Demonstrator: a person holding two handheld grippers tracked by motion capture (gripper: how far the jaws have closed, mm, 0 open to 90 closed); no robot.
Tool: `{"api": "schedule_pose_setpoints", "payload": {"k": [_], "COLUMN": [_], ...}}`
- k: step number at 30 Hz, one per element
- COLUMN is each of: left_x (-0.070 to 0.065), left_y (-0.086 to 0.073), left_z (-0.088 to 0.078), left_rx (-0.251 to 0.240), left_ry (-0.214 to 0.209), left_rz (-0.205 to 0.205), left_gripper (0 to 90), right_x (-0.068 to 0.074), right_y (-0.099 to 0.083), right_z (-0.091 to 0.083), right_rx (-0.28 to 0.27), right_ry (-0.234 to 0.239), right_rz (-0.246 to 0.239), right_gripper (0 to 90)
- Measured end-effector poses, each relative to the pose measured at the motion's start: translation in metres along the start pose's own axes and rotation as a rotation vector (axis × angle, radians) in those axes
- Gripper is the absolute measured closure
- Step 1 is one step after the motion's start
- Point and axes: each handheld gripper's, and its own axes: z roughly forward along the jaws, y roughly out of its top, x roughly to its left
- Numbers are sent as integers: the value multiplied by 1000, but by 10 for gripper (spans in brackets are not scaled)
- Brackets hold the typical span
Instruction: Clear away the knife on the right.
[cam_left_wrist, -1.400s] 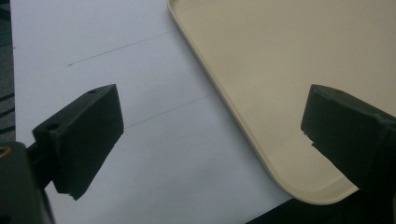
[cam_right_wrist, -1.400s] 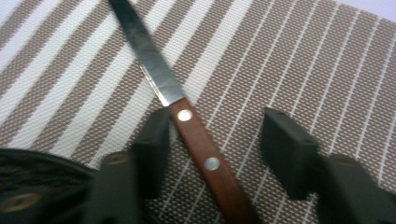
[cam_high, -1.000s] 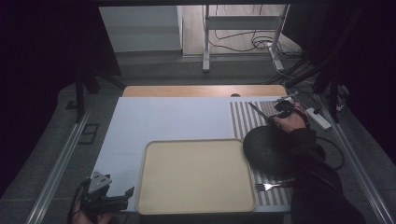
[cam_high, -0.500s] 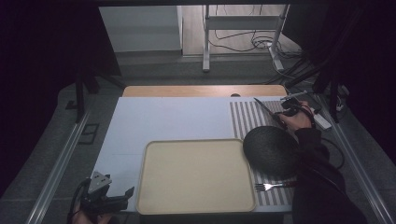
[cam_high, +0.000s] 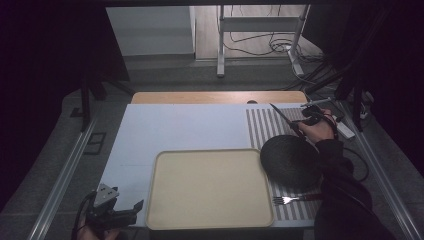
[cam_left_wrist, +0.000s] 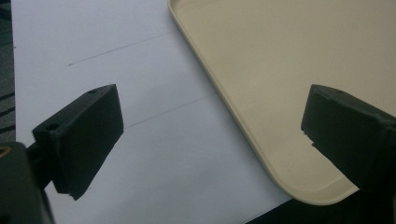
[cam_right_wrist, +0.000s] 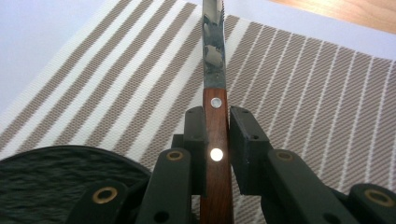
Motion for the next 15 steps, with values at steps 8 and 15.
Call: {"api": "schedule_pose_setpoints", "payload": {"k": [8, 15], "left_x": [0, 0], "left_y": [0, 0], "left_z": [0, 0], "left_rx": [-1, -2], "left_ry": [-1, -1], "left_rz": [-2, -3], "left_gripper": [56, 55], "right_x": [19, 36], "right_y": [-2, -4], "right_z": [-5, -9], "right_rx": [-12, -24], "right_ry": [32, 52], "right_rz": [-32, -55], "right_gripper": [779, 779]}}
